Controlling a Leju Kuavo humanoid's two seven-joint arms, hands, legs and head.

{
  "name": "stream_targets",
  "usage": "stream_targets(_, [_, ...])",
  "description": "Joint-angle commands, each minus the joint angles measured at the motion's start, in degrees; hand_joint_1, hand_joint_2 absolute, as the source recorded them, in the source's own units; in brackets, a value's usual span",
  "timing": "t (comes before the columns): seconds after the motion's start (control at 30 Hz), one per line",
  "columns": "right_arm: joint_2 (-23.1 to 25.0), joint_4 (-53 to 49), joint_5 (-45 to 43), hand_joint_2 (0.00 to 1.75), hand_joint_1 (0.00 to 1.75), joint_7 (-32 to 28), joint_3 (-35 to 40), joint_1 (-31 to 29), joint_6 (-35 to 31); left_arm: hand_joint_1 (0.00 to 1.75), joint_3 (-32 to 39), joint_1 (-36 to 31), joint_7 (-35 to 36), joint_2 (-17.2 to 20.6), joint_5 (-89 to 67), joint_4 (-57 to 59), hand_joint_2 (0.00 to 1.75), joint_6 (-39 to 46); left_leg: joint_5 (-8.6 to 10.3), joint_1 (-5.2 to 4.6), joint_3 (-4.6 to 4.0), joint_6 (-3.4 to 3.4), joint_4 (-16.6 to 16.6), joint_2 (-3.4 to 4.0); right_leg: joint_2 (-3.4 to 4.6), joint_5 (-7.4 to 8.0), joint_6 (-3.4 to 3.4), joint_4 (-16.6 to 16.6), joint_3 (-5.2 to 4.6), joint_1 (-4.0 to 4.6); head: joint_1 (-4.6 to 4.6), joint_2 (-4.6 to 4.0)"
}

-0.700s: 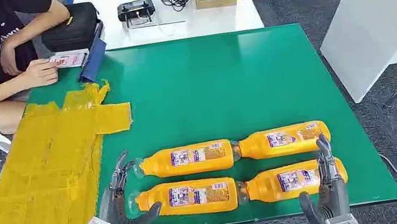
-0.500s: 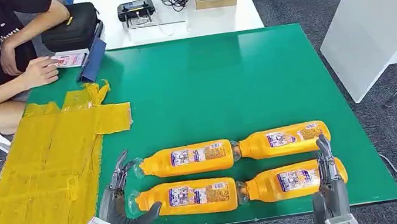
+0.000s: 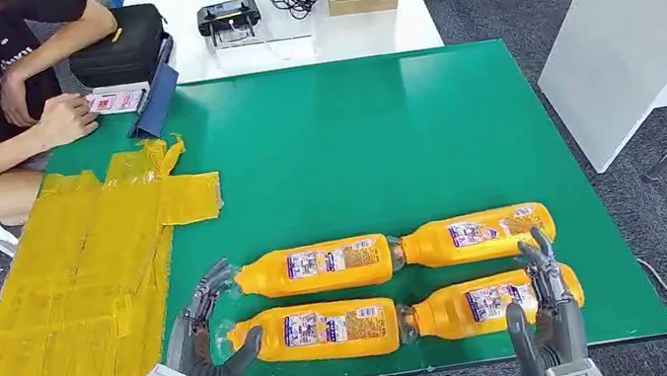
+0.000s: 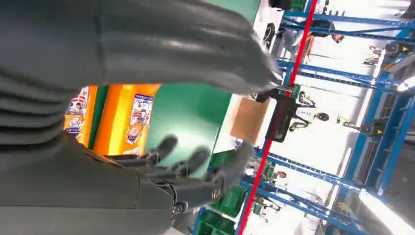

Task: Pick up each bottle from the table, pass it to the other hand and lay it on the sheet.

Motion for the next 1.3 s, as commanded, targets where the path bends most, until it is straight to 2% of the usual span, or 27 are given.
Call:
stream_targets(0.03, [3.86,6.91,0.17,1.75,1.69,-3.92,7.66,-8.39,-3.32,1.75,-6.65,-8.04,-1.27,-3.02,-11.10,7.85,1.75,13.77,-0.07,0.06,0.28,-0.11,-0.09,0.05,0.08,-0.04,-0.08,-0.13,0.29,0.06,0.00,0.00])
stream_targets(0.13, [3.86,6.91,0.17,1.75,1.68,-3.92,7.66,-8.39,-3.32,1.75,-6.65,-8.04,-1.27,-3.02,-11.10,7.85,1.75,13.77,-0.06,0.05,0.28,-0.11,-0.10,0.04,0.07,-0.04,-0.07,-0.12,0.28,0.05,0.00,0.00])
stream_targets(0.17, [3.88,7.82,0.29,1.75,1.75,-3.01,9.06,-9.53,-4.93,1.75,-7.79,-9.01,-0.27,-3.14,-10.68,8.81,1.75,14.56,-0.06,0.05,0.22,-0.09,-0.07,0.04,0.06,-0.04,-0.06,-0.10,0.23,0.04,0.02,0.00])
stream_targets(0.43, [3.73,8.63,0.23,1.75,1.75,-2.12,10.36,-10.51,-6.42,1.75,-8.86,-9.83,0.52,-3.20,-10.16,9.73,1.75,15.27,-0.01,0.01,0.08,-0.05,-0.04,0.03,0.05,0.00,-0.04,-0.03,0.07,0.01,0.00,0.00])
stream_targets(0.5, [2.10,11.37,-1.13,1.75,1.71,1.09,14.91,-13.43,-11.67,1.75,-12.19,-12.27,3.20,-2.99,-6.97,13.98,1.75,18.32,0.09,0.04,0.09,-0.08,-0.08,0.07,0.09,0.11,-0.06,-0.08,0.07,0.04,0.02,0.00])
stream_targets(0.53, [1.24,11.57,-1.39,1.75,0.96,1.46,15.61,-13.45,-12.99,1.75,-12.57,-12.37,3.56,-2.86,-4.85,15.24,1.75,18.88,0.11,0.04,0.21,-0.12,-0.16,0.10,0.13,0.13,-0.08,-0.15,0.19,0.04,-0.02,0.00])
stream_targets(0.57, [0.50,11.31,-1.17,1.75,0.00,1.57,16.02,-12.97,-14.03,0.40,-12.84,-12.22,3.23,-2.54,-3.29,16.04,1.75,19.15,0.10,0.03,0.22,-0.09,-0.16,0.09,0.12,0.12,-0.06,-0.16,0.20,0.03,0.00,0.00])
stream_targets(0.6, [-0.01,11.17,-0.19,1.75,0.00,1.82,16.06,-12.43,-15.33,0.00,-12.85,-11.91,3.10,-2.20,-2.41,16.69,1.75,19.31,0.12,0.03,0.27,-0.06,-0.15,0.05,0.07,0.12,-0.06,-0.16,0.26,0.03,0.00,0.00])
stream_targets(0.73, [-1.36,11.31,4.13,1.75,0.00,2.65,17.32,-13.32,-16.02,0.00,-14.09,-10.90,2.09,-0.62,-3.63,16.08,1.75,19.21,0.09,0.05,0.46,-0.06,-0.16,0.02,0.04,0.08,-0.08,-0.21,0.31,0.04,0.02,0.00])
stream_targets(0.83, [-1.31,11.64,5.10,1.75,0.00,3.18,17.40,-14.29,-15.69,0.00,-14.01,-10.72,2.15,-0.47,-3.75,15.29,1.75,19.23,0.04,0.04,0.41,-0.07,-0.13,0.12,0.14,0.06,-0.08,-0.17,0.42,0.04,0.02,0.00])
stream_targets(0.93, [-1.52,13.08,9.85,1.75,0.00,4.59,18.27,-16.97,-16.03,0.00,-12.49,-10.87,2.56,-0.85,-3.25,14.60,1.75,19.29,0.07,0.02,0.31,-0.04,-0.10,0.08,0.10,0.08,-0.06,-0.12,0.31,0.03,0.00,0.00])
stream_targets(1.07, [-2.82,19.49,25.21,1.75,0.00,11.10,21.59,-24.43,-17.07,0.00,-10.04,-10.86,2.48,-1.41,-1.71,12.08,1.75,16.02,0.06,0.04,0.17,-0.05,-0.04,0.25,0.26,0.14,-0.04,-0.07,0.16,0.05,0.00,0.00])
stream_targets(1.2, [-2.68,32.66,36.49,1.75,0.00,16.35,25.11,-34.93,-16.99,0.00,-8.64,-12.42,2.49,-1.81,-0.99,12.06,1.75,14.28,0.10,0.07,0.32,-0.10,-0.11,0.44,0.46,0.22,-0.08,-0.13,0.25,0.07,0.00,0.00])
stream_targets(1.3, [-2.45,36.04,38.34,1.75,0.00,17.28,25.30,-37.05,-17.11,0.00,-8.50,-12.64,2.66,-1.74,-0.72,11.94,1.75,14.05,0.17,0.07,0.23,-0.08,-0.07,0.33,0.31,0.29,-0.19,-0.11,0.19,0.08,0.02,0.00])
